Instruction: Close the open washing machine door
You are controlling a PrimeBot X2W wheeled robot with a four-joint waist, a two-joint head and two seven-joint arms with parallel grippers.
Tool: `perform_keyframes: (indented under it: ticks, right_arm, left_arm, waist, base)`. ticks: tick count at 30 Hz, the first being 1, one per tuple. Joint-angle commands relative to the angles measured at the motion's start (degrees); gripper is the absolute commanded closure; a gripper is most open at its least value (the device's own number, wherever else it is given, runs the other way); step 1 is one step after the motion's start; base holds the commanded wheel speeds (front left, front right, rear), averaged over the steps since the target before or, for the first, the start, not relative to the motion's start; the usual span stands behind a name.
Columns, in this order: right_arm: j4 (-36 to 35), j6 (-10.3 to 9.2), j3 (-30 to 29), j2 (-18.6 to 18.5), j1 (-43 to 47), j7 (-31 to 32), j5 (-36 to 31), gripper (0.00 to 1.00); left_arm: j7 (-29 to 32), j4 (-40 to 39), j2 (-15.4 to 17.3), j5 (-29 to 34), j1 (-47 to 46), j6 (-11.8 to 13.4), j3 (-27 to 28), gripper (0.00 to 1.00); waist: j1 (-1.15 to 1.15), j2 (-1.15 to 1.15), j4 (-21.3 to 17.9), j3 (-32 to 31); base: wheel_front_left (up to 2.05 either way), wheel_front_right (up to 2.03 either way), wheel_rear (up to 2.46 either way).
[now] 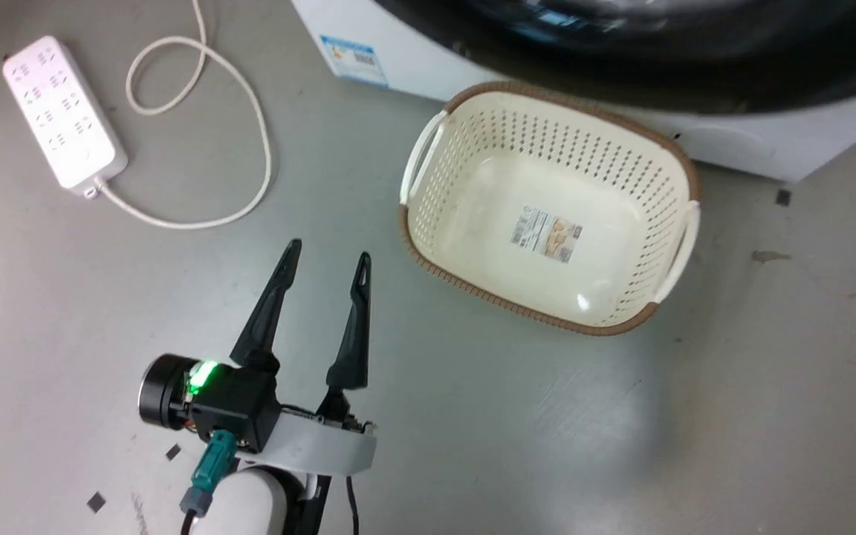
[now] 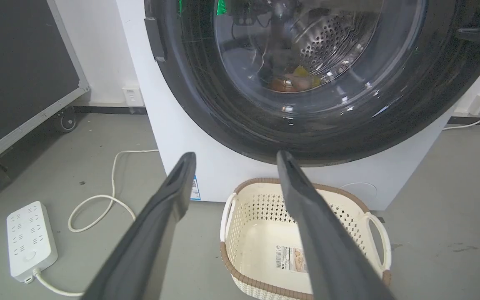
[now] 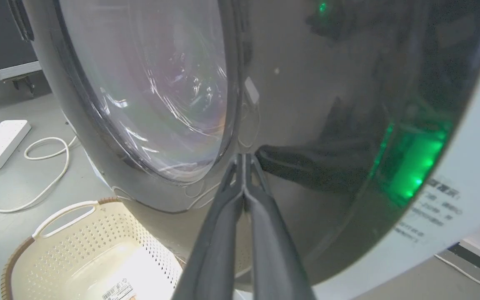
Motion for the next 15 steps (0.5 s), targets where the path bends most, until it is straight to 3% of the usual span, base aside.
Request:
perform_keyframes:
  ticks: [1, 8, 15]
  right_arm:
    - [0.8, -0.11, -0.5, -0.5, -1.8, 0.2, 0.3, 1.0]
    - [6.4, -0.11, -2.4, -0.2, -8.0, -0.2, -0.3, 1.0]
    - [9.1, -0.11, -1.9, 2.1, -5.9, -3.9, -0.6, 1.0]
  left_arm:
    - [-0.3, -0.3, -0.1, -0.2, -0.7, 0.3, -0.2, 0.0]
    - [-0.3, -0.9, -0.1, -0.7, -1.2, 1.4, -0.9, 0.0]
    - [-0.3, 0.0, -0.1, -1.1, -0.7, 1.9, -0.5, 0.0]
  waist:
    - [-0.01, 0.0, 0.5, 0.7]
    - [-0.01, 0.0, 0.9, 1.5]
    - [-0.01, 0.0, -0.3, -1.7]
  base:
    - [0.0, 0.0, 0.0]
    - [0.0, 0.0, 0.0]
    - [0.0, 0.0, 0.0]
